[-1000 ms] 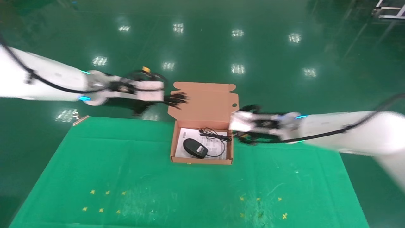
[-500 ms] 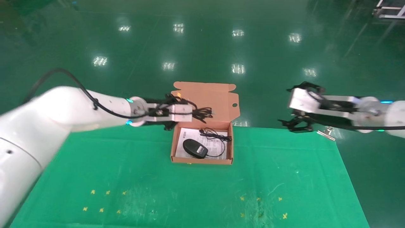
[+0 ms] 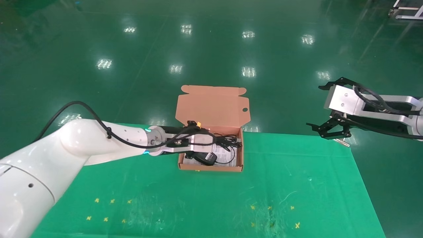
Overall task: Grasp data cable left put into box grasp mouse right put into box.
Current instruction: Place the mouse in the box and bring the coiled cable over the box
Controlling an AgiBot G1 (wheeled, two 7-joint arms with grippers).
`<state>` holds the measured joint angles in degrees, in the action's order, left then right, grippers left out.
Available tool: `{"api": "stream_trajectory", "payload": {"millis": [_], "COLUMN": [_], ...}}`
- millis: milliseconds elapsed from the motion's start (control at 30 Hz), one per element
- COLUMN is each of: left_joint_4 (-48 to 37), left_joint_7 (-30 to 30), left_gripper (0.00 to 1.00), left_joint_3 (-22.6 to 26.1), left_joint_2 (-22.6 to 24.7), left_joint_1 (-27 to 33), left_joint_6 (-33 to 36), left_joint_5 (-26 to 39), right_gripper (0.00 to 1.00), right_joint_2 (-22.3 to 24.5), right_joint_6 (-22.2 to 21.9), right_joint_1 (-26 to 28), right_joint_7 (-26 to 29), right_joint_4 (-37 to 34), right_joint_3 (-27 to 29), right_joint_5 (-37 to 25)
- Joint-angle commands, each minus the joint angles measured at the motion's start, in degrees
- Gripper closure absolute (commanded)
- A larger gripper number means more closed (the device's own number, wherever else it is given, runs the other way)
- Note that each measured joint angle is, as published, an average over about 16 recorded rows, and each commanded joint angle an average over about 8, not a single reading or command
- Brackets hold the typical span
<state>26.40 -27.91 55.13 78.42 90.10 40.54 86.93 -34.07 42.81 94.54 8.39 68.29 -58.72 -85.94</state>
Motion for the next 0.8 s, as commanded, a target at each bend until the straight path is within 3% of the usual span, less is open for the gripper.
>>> {"api": "stream_trajectory", "payload": {"millis": [33,100,133,367,400,800], "left_joint_4": [0.3,0.3,0.3,-0.4,-0.5,-0.3], "left_joint_7": [-0.9,-1.5,-1.8,-2.6,-2.6,-2.6], "left_gripper": [1.0,1.0,0.95,0.07,0.0,0.0], "left_joint_3": [0.9,1.8,2.2,4.4,4.5,4.1], "left_joint_2": [0.0,0.0,0.0,0.0,0.0,0.0], "left_joint_1": [-0.4,-0.5,-0.5,-0.3,-0.3,-0.3], "left_joint_6": [0.1,0.2,0.2,0.3,0.3,0.4], "left_joint_5": [-1.7,-3.0,-3.5,-5.3,-5.4,-5.1], "right_gripper": [0.0,0.0,0.0,0.0,0.0,0.0], "right_joint_2": [1.0,1.1,1.2,1.6,1.6,1.4], "right_joint_6": [0.3,0.1,0.1,0.1,0.1,0.0], "right_joint_1": [0.0,0.0,0.0,0.0,0.0,0.0], "right_joint_7": [0.6,1.0,1.1,1.6,1.7,1.6], "right_joint_4": [1.3,1.7,1.8,2.5,2.5,2.3], "right_joint_3": [0.1,0.0,0.0,0.0,0.0,0.0], "right_joint_5": [0.1,-0.1,-0.2,-0.5,-0.5,-0.5]}}
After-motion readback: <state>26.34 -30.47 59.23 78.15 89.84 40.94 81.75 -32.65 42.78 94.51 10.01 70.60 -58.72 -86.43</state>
